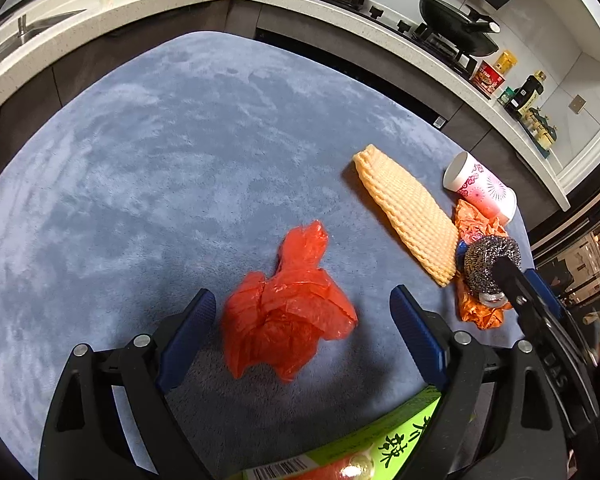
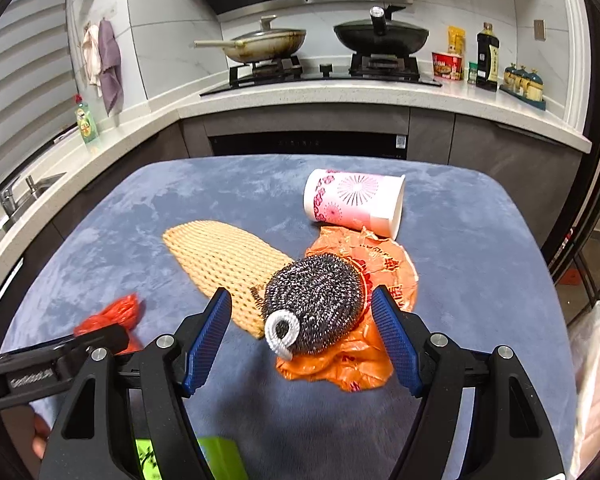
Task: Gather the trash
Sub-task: 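Grasp the red plastic bag with the left gripper while the right grasps the steel wool, then carry the red bag and steel wool in both grippers over the bin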
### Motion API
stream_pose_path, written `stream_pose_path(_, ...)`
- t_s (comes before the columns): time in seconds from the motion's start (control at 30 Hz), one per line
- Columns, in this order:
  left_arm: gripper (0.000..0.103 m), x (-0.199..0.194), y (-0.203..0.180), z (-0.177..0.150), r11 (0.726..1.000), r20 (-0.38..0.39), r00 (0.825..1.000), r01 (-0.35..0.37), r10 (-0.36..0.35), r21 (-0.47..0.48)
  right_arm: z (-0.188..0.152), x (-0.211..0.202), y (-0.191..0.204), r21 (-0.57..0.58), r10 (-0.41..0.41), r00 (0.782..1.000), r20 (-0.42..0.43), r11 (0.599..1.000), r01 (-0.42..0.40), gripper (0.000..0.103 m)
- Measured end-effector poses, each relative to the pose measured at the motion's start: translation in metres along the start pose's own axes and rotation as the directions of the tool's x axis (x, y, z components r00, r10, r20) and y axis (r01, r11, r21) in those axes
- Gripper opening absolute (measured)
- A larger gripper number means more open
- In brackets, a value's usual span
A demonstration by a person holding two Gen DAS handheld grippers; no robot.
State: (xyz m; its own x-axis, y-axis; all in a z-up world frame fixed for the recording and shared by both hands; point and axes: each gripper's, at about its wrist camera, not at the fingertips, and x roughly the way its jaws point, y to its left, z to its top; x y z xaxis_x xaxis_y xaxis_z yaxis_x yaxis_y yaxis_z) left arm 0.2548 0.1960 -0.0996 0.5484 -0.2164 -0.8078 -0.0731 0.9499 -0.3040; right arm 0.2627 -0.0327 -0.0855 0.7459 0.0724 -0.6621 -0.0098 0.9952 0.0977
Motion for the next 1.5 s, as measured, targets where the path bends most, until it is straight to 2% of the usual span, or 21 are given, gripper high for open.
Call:
stream_pose_path(0.13,0.069,0.005,-0.004,0.0,1.0,-0.008,1.0,0.009,-0.009,0.02,-0.001,0.013,-0.003,0.016,0.005,1.0,-0.025,1.0,-0.005,0.068)
stream_pose_path(0.23,0.056,0.006,-0.006,-0.001,0.999,-0.004,1.0,0.008,-0.008,0.037,-0.002,0.018,-0.004,0.021,0.008,0.999,-0.034,1.0,-0.007,0.056)
stream_pose_path(0.3,0.046,0.007,-0.007,-0.001,0.999,-0.007,1.0,0.013,-0.012,0.042,-0.003,0.018,-0.006,0.028,0.01,0.999,-0.034,1.0,-0.009,0.054)
stream_pose_path(0.4,0.042,0.005,-0.008,-0.001,0.999,-0.002,1.0,0.022,-0.022,0.048,-0.003,0.013,-0.01,0.046,0.026,0.999,-0.026,0.999,-0.025,0.051)
stream_pose_path(0.77,0.039,-0.028,-0.034,-0.001,0.994,0.06,0.996,0.056,-0.062,0.091,0.004,-0.036,-0.028,0.092,0.043,0.997,0.065,0.995,-0.049,0.049)
stream_pose_path(1.07,0.039,-0.069,-0.082,-0.01,0.98,0.113,0.986,0.105,-0.126,0.169,0.008,-0.101,-0.059,0.141,0.007,0.985,0.173,0.99,-0.032,0.049)
stream_pose_path(1.3,0.039,-0.09,-0.133,-0.03,0.954,0.119,0.976,0.149,-0.185,0.261,-0.003,-0.145,-0.101,0.202,-0.057,0.973,0.225,0.979,0.01,0.049)
stream_pose_path(1.5,0.039,-0.103,-0.19,-0.056,0.914,0.096,0.965,0.195,-0.243,0.355,-0.024,-0.181,-0.146,0.267,-0.126,0.961,0.247,0.962,0.058,0.049)
